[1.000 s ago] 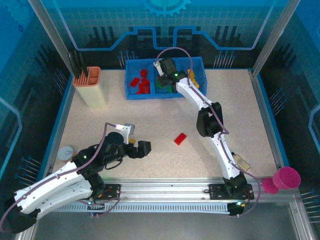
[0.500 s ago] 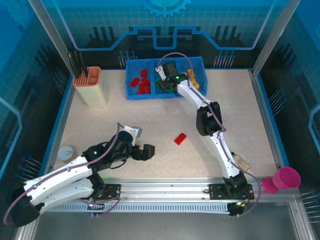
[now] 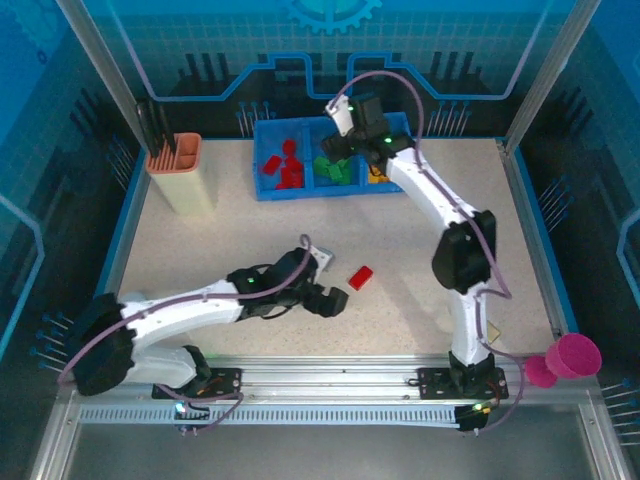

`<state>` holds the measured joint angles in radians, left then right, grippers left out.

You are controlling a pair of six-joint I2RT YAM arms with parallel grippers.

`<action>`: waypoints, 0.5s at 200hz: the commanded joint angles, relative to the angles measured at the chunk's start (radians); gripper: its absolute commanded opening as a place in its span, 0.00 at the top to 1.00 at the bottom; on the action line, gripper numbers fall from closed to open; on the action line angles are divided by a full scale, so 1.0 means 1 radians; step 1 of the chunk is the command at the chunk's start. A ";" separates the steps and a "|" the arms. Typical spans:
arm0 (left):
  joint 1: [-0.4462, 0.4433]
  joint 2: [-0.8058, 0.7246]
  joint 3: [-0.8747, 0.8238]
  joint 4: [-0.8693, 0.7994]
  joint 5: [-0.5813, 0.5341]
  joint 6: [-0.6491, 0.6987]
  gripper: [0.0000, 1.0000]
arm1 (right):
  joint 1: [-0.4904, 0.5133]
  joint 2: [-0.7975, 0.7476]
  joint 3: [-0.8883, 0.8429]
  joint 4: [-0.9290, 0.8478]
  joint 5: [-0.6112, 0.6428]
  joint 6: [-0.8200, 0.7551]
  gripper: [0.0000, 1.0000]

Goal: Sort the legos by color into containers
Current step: Place the lego in the container, then pick up the lego from the center of the table.

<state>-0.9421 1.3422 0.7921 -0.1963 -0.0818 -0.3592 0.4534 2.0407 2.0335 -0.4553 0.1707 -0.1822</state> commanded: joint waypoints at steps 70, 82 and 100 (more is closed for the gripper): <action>-0.055 0.440 0.339 -0.010 -0.162 0.248 0.07 | -0.073 -0.608 -0.642 0.037 -0.016 0.201 0.11; -0.051 0.488 0.383 -0.033 -0.159 0.253 0.08 | -0.076 -0.672 -0.699 0.027 -0.011 0.232 0.11; -0.040 0.556 0.441 -0.079 -0.148 0.231 0.09 | -0.079 -0.767 -0.771 0.010 -0.007 0.274 0.10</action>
<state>-0.9962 1.8248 1.1568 -0.2047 -0.2138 -0.1501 0.3912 1.3991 1.3334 -0.4347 0.1703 0.0051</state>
